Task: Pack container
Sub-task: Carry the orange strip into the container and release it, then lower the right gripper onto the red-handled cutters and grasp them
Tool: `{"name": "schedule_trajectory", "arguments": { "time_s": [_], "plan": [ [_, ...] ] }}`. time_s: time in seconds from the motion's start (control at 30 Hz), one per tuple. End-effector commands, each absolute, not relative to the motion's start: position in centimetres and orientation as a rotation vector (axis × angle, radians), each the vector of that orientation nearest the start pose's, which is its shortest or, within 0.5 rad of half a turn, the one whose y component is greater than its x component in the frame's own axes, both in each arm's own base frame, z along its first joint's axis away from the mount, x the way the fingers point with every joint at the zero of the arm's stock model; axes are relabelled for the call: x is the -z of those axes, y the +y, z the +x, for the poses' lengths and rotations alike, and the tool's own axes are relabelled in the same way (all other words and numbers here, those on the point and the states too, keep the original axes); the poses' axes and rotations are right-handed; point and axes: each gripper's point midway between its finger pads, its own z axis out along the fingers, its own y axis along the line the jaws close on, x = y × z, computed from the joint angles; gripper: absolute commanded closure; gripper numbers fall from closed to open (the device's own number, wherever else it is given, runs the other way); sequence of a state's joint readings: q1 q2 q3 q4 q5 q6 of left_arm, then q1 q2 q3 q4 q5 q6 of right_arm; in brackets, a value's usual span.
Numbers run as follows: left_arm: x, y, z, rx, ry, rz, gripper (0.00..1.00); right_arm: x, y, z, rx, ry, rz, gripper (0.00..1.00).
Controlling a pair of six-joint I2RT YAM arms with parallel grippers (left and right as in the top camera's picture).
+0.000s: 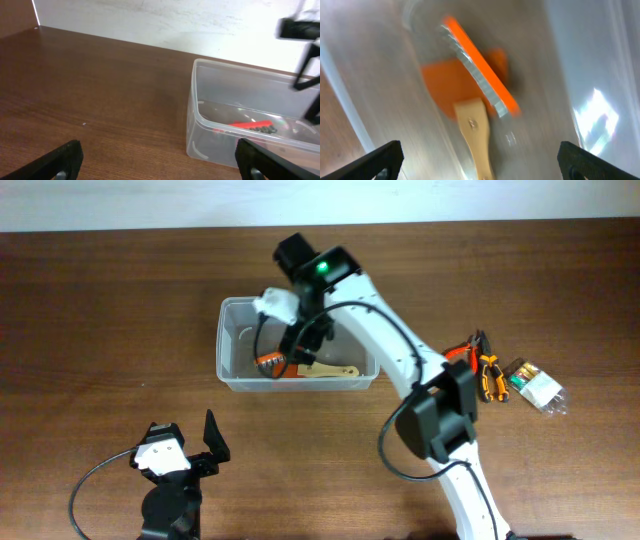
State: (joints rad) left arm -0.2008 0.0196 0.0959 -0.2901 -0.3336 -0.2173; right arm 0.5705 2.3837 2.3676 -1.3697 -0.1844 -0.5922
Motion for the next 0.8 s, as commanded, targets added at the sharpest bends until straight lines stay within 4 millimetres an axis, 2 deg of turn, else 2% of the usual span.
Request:
{"name": "schedule_trajectory", "arguments": {
  "time_s": [0.0, 0.07, 0.17, 0.23, 0.3, 0.4, 0.5, 0.6, 0.67, 0.77],
  "plan": [
    [-14.7, 1.0, 23.3, -0.001, 1.754, -0.244, 0.01, -19.9, 22.9, 44.4, -0.060, 2.544, -1.113, 0.01],
    [-14.7, 1.0, 23.3, -0.001, 1.754, -0.244, 0.01, -22.1, 19.0, 45.2, -0.018, 2.599, -0.871, 0.01],
    [-14.7, 1.0, 23.3, -0.001, 1.754, -0.244, 0.01, -25.0, 14.4, 46.0, -0.093, 2.642, -0.498, 0.01],
    [-14.7, 1.0, 23.3, -0.001, 1.754, -0.244, 0.01, -26.0, 11.5, 46.1, -0.155, 2.667, -0.272, 0.01],
    [-14.7, 1.0, 23.3, -0.001, 1.754, -0.244, 0.01, -26.2, 8.7, 46.4, -0.148, 2.677, -0.156, 0.01],
    [-14.7, 1.0, 23.3, -0.001, 1.754, -0.244, 0.01, -25.2, 3.5, 46.4, -0.090, 2.731, -0.010, 0.01],
    [-14.7, 1.0, 23.3, -0.001, 1.754, -0.244, 0.01, -23.2, 0.0, 45.6, -0.064, 2.814, 0.096, 0.01],
    [-14.7, 1.0, 23.3, -0.001, 1.754, -0.244, 0.01, -20.9, -3.8, 44.2, 0.033, 2.907, 0.197, 0.01],
    [-14.7, 1.0, 23.3, -0.001, 1.754, -0.244, 0.01, -19.5, -5.3, 43.4, 0.061, 2.960, 0.177, 0.00],
    [-14.7, 1.0, 23.3, -0.001, 1.754, -0.244, 0.01, -17.2, -6.4, 42.5, 0.072, 3.024, 0.167, 0.09]
  ]
}}
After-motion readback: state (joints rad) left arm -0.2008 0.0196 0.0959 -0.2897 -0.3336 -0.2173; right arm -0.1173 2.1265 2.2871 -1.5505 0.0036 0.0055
